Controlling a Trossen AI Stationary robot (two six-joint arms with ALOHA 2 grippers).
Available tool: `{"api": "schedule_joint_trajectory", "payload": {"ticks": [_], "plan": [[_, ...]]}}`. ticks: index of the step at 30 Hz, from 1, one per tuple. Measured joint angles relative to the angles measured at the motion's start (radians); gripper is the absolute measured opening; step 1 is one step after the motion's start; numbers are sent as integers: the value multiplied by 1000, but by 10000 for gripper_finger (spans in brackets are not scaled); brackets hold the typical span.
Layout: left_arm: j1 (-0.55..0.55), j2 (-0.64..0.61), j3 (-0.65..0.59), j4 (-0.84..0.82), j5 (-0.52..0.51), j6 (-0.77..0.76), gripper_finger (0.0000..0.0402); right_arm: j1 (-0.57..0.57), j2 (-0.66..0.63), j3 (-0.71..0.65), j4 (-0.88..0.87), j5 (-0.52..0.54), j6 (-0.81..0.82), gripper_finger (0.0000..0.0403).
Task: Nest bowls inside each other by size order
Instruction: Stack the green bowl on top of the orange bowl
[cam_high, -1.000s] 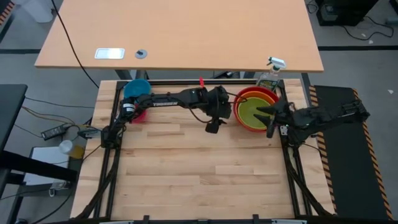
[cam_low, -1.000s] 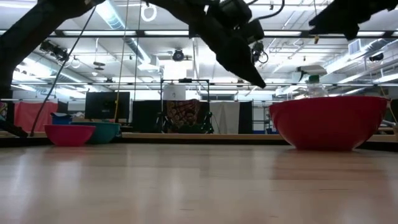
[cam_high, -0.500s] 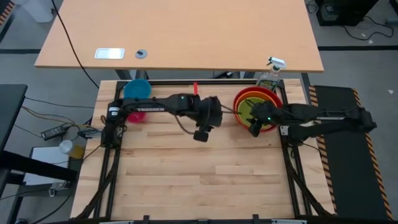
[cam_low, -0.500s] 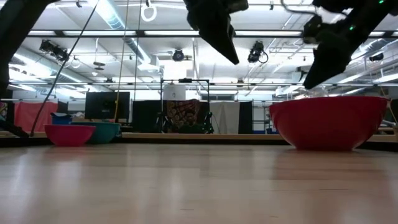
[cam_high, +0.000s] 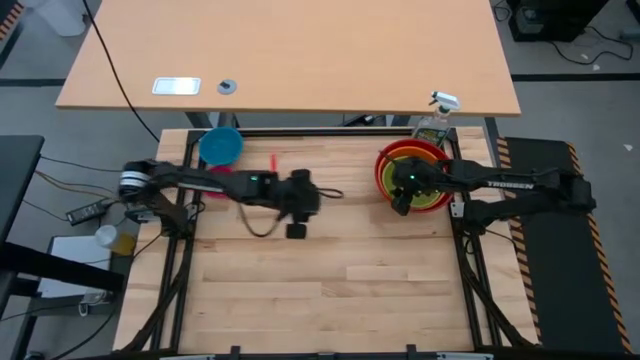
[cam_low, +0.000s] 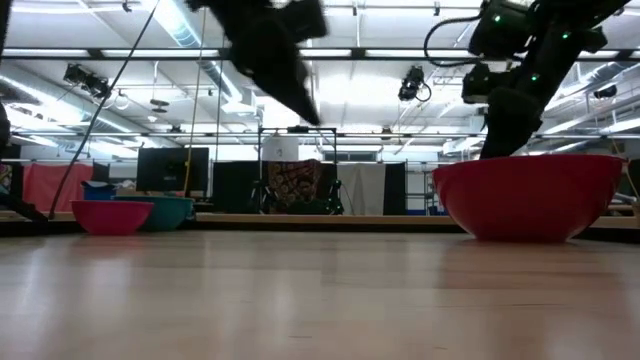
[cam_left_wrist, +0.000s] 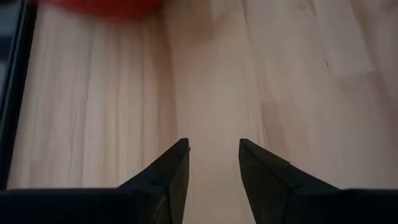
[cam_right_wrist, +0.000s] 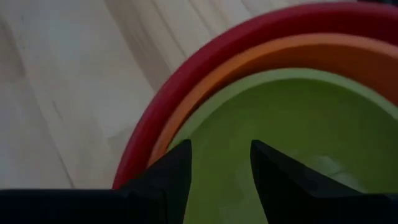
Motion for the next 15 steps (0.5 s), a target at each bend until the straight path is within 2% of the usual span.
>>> {"api": "schedule_joint_trajectory", "payload": {"ticks": [8, 15], "plan": [[22, -278, -222, -48, -26, -171, 141, -20, 84, 0, -9, -6, -26, 171], [64, -375, -302, -172, -106, -301, 141, -37, 94, 53, -96, -4, -32, 171]]}}
